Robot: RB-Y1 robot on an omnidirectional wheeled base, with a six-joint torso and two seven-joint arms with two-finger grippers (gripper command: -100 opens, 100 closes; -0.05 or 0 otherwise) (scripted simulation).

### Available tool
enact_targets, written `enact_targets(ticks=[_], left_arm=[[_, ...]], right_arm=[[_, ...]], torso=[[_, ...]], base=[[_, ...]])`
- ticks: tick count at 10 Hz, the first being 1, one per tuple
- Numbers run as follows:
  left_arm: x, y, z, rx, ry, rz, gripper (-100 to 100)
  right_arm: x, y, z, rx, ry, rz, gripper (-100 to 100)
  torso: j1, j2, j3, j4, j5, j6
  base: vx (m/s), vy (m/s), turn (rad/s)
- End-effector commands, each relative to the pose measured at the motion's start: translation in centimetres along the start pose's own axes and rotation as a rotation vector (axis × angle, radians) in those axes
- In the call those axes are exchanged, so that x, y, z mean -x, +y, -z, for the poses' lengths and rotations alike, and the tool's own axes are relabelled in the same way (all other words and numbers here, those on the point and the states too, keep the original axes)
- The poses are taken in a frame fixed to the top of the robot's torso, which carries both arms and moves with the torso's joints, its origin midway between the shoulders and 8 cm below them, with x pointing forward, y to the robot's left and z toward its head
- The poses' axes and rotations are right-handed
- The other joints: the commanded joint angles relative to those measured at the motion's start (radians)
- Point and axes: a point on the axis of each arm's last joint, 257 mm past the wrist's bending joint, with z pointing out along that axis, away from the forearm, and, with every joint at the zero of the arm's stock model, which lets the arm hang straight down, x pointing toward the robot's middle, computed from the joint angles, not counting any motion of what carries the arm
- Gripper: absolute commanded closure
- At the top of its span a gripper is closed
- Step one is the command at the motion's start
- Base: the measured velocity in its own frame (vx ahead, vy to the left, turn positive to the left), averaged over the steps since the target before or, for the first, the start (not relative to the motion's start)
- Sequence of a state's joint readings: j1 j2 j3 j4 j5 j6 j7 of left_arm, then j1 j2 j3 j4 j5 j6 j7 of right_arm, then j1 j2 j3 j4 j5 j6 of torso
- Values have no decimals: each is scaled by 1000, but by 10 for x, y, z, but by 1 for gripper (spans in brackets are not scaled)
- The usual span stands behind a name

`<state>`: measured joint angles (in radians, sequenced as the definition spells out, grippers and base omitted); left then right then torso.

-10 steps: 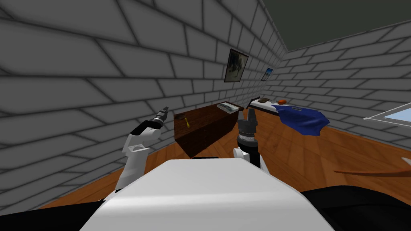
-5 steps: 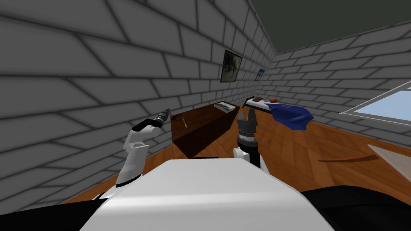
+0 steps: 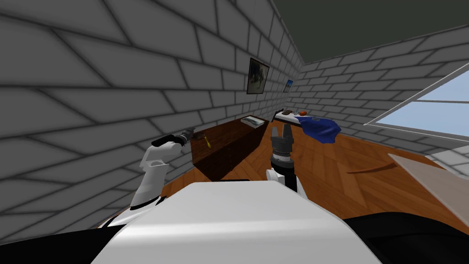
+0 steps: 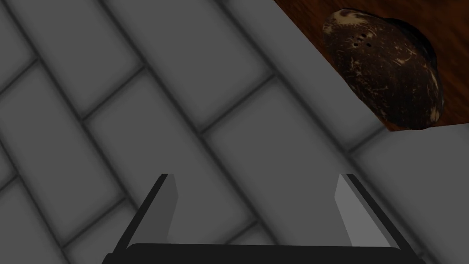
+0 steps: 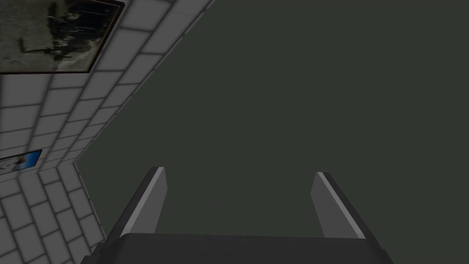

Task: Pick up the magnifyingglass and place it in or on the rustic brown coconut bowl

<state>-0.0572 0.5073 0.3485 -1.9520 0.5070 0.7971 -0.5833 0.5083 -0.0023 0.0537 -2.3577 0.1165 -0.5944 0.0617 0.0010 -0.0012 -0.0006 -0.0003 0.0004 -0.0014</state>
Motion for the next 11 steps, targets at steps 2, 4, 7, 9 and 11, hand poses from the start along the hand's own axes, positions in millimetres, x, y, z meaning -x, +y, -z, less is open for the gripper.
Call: enact_targets(ticks=[2, 4, 7, 9, 11], left_arm=[[-10, 17, -5, 66, 53, -12, -100], [-16, 32, -8, 118, 96, -22, -100], [-27, 52, -8, 191, 154, -32, -100], [-33, 68, -7, 244, 198, -41, -100], [-39, 83, -6, 295, 239, -50, -100]], right_arm=[[0, 0, 0, 0, 0, 0, 0], [0, 0, 0, 0, 0, 0, 0], [0, 0, 0, 0, 0, 0, 0], [0, 0, 0, 0, 0, 0, 0], [0, 0, 0, 0, 0, 0, 0]], torso=[[0, 0, 0, 0, 0, 0], [0, 0, 0, 0, 0, 0], [0, -1, 0, 0, 0, 1], [0, -1, 0, 0, 0, 0], [0, -1, 0, 0, 0, 1]], base=[[3, 0, -72], [4, 3, -154], [9, 5, -102], [10, 4, -121], [11, 5, -124]])
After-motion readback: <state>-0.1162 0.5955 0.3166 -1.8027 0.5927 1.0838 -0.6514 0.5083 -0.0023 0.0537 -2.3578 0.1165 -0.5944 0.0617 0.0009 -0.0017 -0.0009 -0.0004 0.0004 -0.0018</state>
